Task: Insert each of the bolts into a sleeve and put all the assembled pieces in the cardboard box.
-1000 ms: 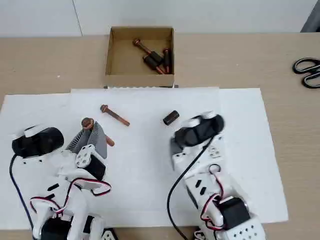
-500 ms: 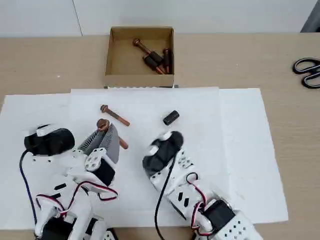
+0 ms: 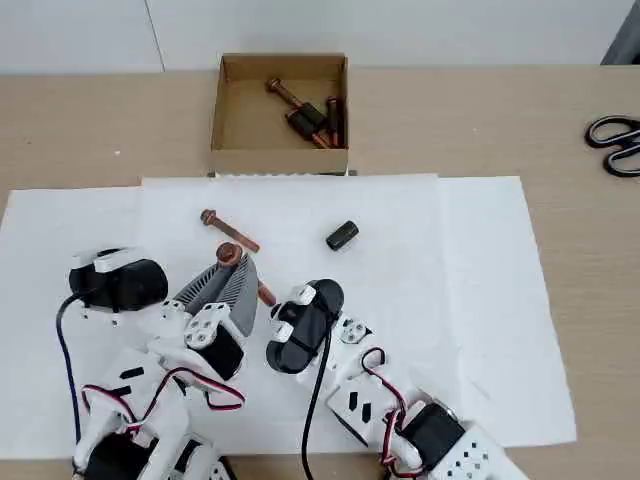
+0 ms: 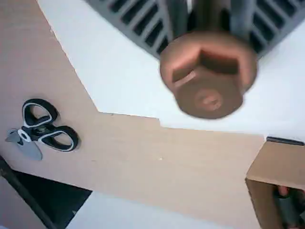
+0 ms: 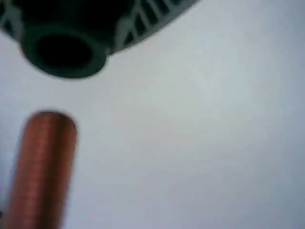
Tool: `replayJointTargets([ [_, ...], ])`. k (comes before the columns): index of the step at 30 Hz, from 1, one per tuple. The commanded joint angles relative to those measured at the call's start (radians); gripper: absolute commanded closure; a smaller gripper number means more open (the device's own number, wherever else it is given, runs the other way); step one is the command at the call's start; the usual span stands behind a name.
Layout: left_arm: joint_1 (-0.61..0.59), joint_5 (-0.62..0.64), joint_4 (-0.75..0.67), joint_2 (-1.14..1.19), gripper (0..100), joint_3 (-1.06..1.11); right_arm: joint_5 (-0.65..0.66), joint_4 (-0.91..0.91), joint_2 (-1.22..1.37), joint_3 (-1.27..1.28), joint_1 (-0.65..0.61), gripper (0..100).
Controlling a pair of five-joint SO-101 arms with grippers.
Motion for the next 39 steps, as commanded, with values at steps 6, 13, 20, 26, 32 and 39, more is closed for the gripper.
replayJointTargets([
  [6, 0.002, 0.005, -0.028, -0.006, 100, 0.013, 0.072, -0.059, -0.01, -0.049, -0.005, 99.5],
  [13, 0.006, 0.005, -0.028, -0.005, 100, 0.035, 0.072, -0.059, -0.01, -0.06, -0.007, 99.5],
  [20, 0.011, 0.006, -0.028, -0.005, 100, 0.056, 0.072, -0.061, -0.01, -0.08, -0.005, 99.5],
  [26, 0.103, 0.006, -0.002, -0.005, 100, 0.056, 0.072, -0.061, -0.008, -0.094, -0.005, 99.5],
  [32, 0.115, 0.006, 0.049, -0.002, 100, 0.056, 0.072, -0.081, -0.008, -0.095, -0.005, 99.5],
  [39, 0.115, 0.006, 0.129, -0.002, 100, 0.059, 0.075, -0.163, -0.008, -0.095, -0.005, 99.5],
])
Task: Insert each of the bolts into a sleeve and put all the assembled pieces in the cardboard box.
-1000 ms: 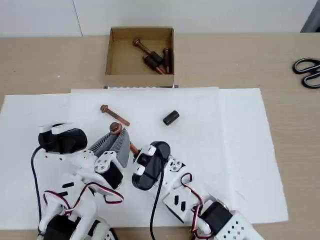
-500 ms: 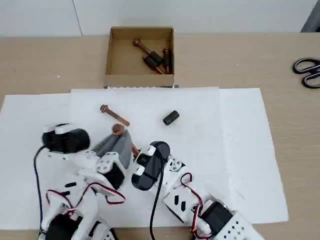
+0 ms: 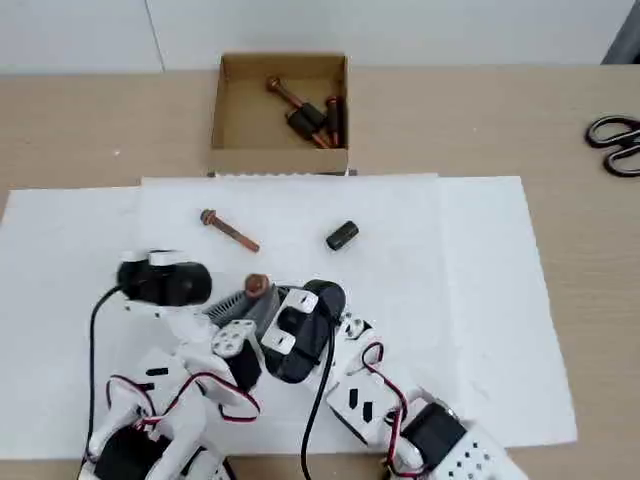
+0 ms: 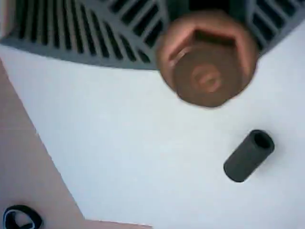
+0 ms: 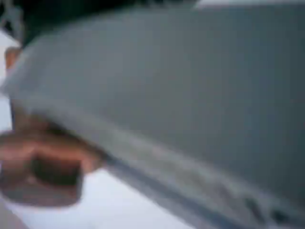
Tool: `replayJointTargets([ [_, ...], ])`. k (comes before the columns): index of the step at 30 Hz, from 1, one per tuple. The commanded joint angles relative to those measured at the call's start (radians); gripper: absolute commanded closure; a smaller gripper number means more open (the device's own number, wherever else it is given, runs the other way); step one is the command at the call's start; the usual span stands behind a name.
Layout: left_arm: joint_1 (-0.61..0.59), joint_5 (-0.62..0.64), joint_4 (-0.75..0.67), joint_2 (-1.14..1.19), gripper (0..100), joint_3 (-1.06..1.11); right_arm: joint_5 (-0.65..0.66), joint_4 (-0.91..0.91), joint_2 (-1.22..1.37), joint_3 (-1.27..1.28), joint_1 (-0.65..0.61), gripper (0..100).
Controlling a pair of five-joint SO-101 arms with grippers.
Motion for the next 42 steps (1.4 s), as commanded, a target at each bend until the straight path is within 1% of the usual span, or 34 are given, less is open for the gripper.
replayJointTargets([
  [1, 0.002, 0.0, 0.003, 0.003, 100, 0.005, 0.008, -0.042, -0.01, -0.074, -0.002, 99.5],
  [4, -0.003, -0.002, 0.0, 0.003, 99, 0.005, 0.009, -0.042, -0.01, -0.074, -0.002, 99.5],
  [6, -0.005, -0.003, -0.002, 0.003, 98, -0.001, 0.035, -0.042, -0.01, -0.072, -0.002, 99.5],
  [9, -0.002, -0.008, 0.002, 0.005, 88, -0.016, 0.046, -0.042, -0.01, -0.068, -0.001, 99.5],
  [11, -0.006, -0.034, 0.003, 0.005, 82, -0.018, 0.046, -0.038, -0.01, -0.068, -0.001, 99.5],
  [13, -0.011, -0.04, 0.005, 0.005, 82, -0.021, 0.046, -0.036, -0.01, -0.066, -0.001, 99.5],
  [16, -0.052, -0.048, 0.005, 0.005, 82, -0.047, 0.046, -0.036, -0.008, -0.064, -0.001, 99.5],
  [22, -0.138, -0.146, 0.021, 0.005, 82, -0.12, 0.046, -0.035, -0.001, -0.063, 0.036, 99.5],
  [25, -0.155, -0.192, 0.02, 0.005, 82, -0.173, 0.046, -0.035, -0.008, -0.04, 0.065, 99.5],
  [27, -0.16, -0.218, 0.015, 0.003, 84, -0.2, 0.044, -0.035, -0.008, -0.031, 0.081, 99.5],
  [31, -0.161, -0.316, 0.015, -0.003, 100, -0.206, 0.041, -0.035, -0.01, -0.028, 0.107, 99.5],
  [32, -0.161, -0.35, 0.018, -0.003, 98, -0.196, 0.041, -0.035, -0.01, -0.028, 0.119, 99.5],
  [34, -0.17, -0.407, 0.015, -0.003, 100, -0.136, 0.041, -0.031, -0.008, -0.028, 0.154, 99.5],
  [36, -0.218, -0.448, 0.012, -0.003, 99, -0.053, 0.044, 0.027, -0.001, -0.034, 0.211, 99.5],
  [39, -0.31, -0.483, -0.052, -0.003, 99, 0.081, 0.041, 0.131, -0.004, -0.049, 0.337, 99.5],
  [42, -0.388, -0.485, -0.127, -0.003, 99, 0.182, 0.02, 0.186, 0.007, -0.115, 0.466, 99.5],
])
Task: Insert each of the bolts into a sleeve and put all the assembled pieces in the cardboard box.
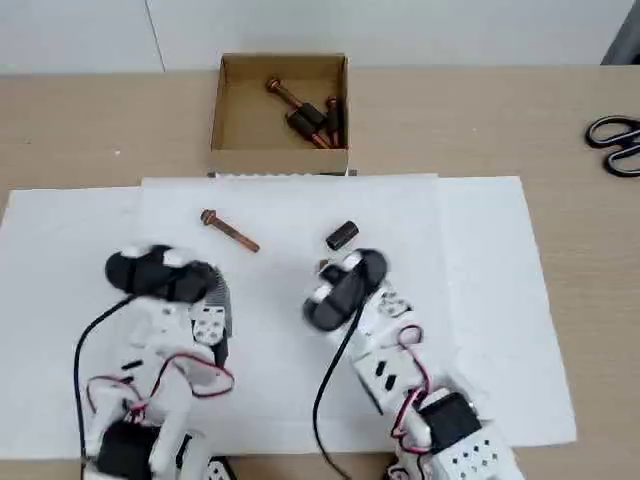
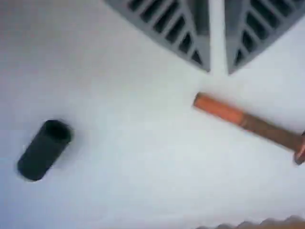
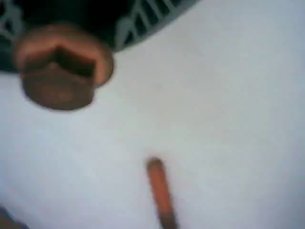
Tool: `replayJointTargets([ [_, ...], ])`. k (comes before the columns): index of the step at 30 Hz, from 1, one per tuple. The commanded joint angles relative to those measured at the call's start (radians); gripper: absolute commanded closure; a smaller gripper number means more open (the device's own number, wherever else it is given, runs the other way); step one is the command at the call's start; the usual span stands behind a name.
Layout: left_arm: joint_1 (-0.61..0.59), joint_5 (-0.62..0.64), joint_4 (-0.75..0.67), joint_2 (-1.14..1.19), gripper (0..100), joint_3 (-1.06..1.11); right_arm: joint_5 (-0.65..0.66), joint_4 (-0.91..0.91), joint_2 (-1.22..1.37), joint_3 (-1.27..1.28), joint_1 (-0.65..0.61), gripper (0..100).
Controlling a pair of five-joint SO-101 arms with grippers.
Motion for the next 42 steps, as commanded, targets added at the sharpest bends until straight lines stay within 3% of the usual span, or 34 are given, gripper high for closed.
replayJointTargets([
  [1, -0.077, -0.012, -0.098, -0.006, 99, 0.097, -0.031, 0.051, 0.019, -0.146, 0.136, 99.5],
  [8, -0.089, -0.009, -0.213, -0.006, 99, 0.239, -0.147, 0.147, 0.417, -0.591, 0.156, 99.5],
  [14, -0.094, -0.008, -0.233, -0.006, 99, 0.268, -0.147, 0.15, 0.835, -0.964, 0.157, 99.5],
  [25, -0.087, -0.008, -0.227, -0.003, 99, 0.269, 0.17, -0.104, 1.468, -1.416, 0.159, 99.5],
  [38, -0.094, -0.008, -0.227, -0.003, 99, 0.269, 0.397, -0.412, 2.106, -1.887, 0.159, 98.7],
  [42, -0.094, -0.008, -0.227, -0.003, 99, 0.269, 0.417, -0.401, 2.219, -1.989, 0.151, 88.1],
])
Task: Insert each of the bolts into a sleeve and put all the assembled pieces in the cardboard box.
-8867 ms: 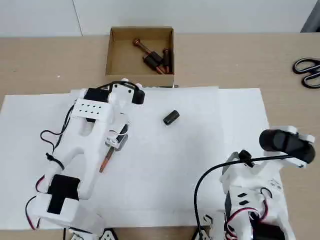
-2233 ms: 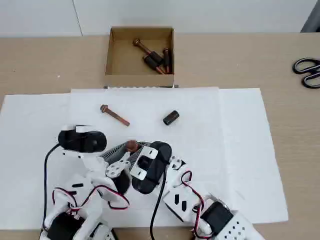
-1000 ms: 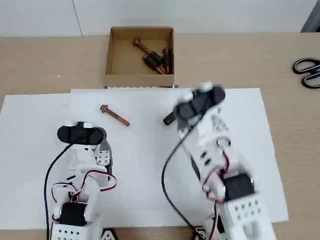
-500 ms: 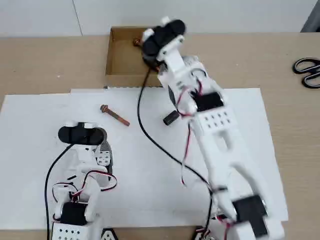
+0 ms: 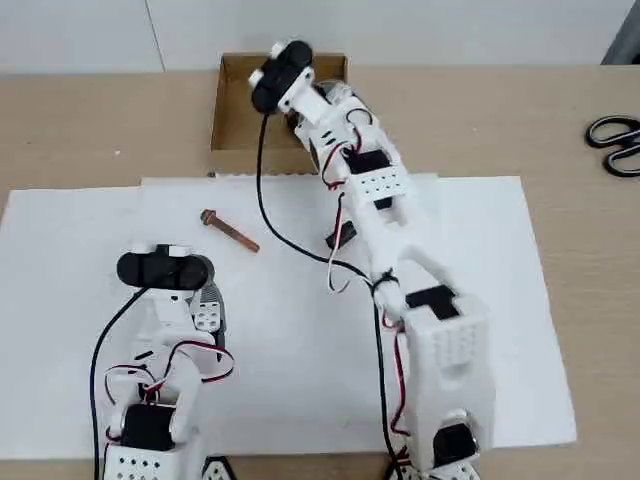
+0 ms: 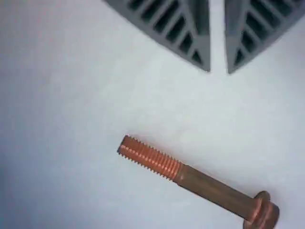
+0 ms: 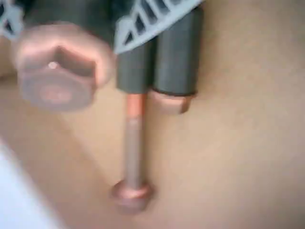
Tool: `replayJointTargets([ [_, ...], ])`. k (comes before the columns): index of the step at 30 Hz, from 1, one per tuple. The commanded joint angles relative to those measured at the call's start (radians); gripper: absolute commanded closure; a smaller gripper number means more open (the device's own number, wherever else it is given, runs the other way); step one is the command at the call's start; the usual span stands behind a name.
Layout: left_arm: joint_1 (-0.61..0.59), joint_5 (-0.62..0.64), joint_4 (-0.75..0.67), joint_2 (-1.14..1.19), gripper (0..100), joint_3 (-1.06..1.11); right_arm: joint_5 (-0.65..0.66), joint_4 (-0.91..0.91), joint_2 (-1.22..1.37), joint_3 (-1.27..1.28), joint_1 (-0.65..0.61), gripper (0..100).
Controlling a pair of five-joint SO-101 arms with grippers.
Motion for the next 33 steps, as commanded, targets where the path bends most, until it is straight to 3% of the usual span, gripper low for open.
replayJointTargets([
  [1, -0.002, -0.003, -0.023, -0.005, 99, -0.005, 0.018, -0.004, 0.031, -0.141, -0.005, 85.0],
  [8, -0.002, -0.003, -0.023, -0.005, 99, -0.005, 0.018, 0.065, 0.07, -0.227, -0.021, 82.5],
  [14, -0.002, -0.003, -0.023, -0.005, 99, -0.005, 0.018, 0.179, -0.042, -0.227, -0.022, 99.8],
  [16, -0.002, -0.003, -0.023, -0.005, 99, -0.005, 0.008, 0.286, -0.102, -0.227, -0.022, 98.3],
  [23, -0.002, -0.003, -0.023, -0.005, 99, -0.005, -0.218, 0.615, -0.302, -0.227, -0.021, 99.5],
  [33, -0.002, -0.003, -0.023, -0.005, 99, -0.005, -0.394, 0.937, -0.493, -0.227, -0.021, 99.5],
])
